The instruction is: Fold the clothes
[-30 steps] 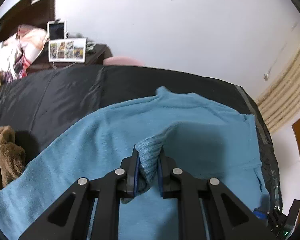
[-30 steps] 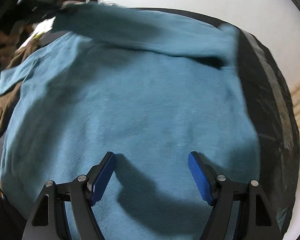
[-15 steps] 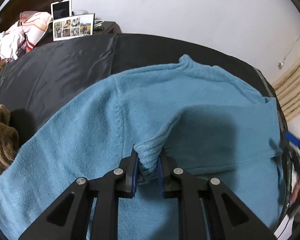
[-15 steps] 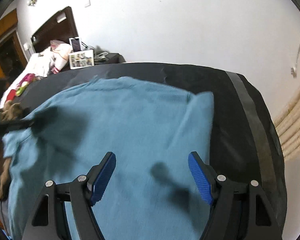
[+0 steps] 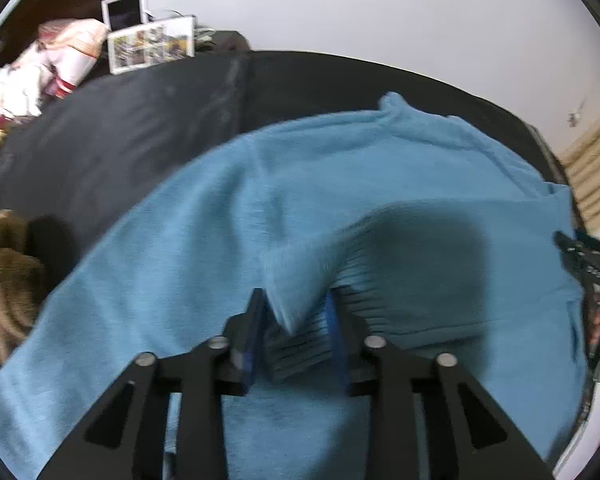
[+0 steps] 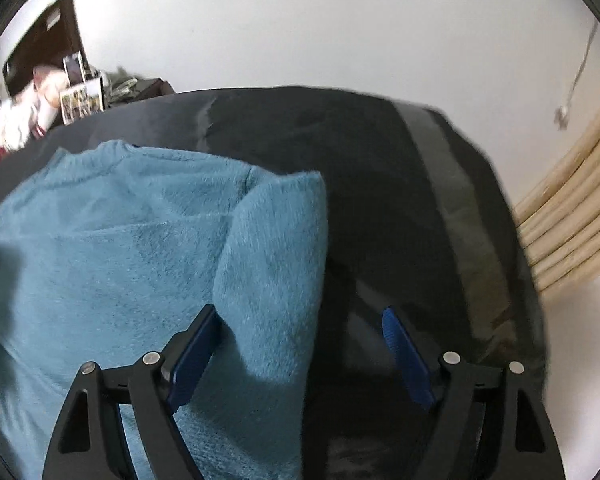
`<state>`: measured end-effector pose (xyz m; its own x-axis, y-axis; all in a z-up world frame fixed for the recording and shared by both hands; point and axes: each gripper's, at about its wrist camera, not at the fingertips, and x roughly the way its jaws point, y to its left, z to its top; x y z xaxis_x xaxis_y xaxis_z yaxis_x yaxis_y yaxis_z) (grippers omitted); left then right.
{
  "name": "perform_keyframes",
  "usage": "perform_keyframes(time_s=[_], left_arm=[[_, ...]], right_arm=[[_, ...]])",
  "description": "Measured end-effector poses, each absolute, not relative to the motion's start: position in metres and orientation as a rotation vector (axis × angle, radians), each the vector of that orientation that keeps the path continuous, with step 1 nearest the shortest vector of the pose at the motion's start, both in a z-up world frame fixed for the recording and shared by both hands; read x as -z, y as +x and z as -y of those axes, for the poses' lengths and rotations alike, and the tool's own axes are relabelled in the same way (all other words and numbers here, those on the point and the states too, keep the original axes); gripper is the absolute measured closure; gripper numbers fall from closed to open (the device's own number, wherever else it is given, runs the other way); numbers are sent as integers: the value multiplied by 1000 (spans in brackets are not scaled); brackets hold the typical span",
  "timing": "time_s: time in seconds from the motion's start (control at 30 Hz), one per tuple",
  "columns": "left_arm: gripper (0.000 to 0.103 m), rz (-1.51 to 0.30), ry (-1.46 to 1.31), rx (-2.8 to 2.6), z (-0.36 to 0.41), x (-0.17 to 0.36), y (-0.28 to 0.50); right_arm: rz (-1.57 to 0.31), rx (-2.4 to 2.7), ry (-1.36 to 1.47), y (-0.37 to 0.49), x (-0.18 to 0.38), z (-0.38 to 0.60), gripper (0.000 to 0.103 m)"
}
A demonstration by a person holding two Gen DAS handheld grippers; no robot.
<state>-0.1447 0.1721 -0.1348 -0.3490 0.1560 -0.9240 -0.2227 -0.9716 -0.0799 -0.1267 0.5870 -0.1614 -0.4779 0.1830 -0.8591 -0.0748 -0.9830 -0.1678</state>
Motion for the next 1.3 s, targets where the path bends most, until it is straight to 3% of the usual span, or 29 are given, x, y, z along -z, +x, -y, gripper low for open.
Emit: perform_keyframes(time_s=[0.13, 0.23, 0.4, 0.57, 0.7, 1.0, 1.3], left_arm=[[58, -75, -1593, -2481, -163, 116, -137], [50, -60, -1532, -2505, -166, 102, -129], [47, -107, -1548, -2436, -189, 118, -125], [46, -158, -1559, -2374, -209, 137, -120], [45, -181, -1549, -2368, -211, 137, -120], [41, -153, -1566, -2356, -203, 120, -84], [39, -173, -1625, -2350, -202, 135, -58]], right_arm=[[222, -2583, -1447, -124, 149, -579, 20], [133, -2659, -1430, -110, 131, -573, 20], [-70, -2842, -1619, -91, 134, -539, 20], [26, -2816, -1762, -77, 168, -522, 20], [152, -2818, -1722, -73, 177, -531, 20], [169, -2740, -1607, -37, 134, -577, 21], [276, -2658, -1653, -9, 155, -586, 21]])
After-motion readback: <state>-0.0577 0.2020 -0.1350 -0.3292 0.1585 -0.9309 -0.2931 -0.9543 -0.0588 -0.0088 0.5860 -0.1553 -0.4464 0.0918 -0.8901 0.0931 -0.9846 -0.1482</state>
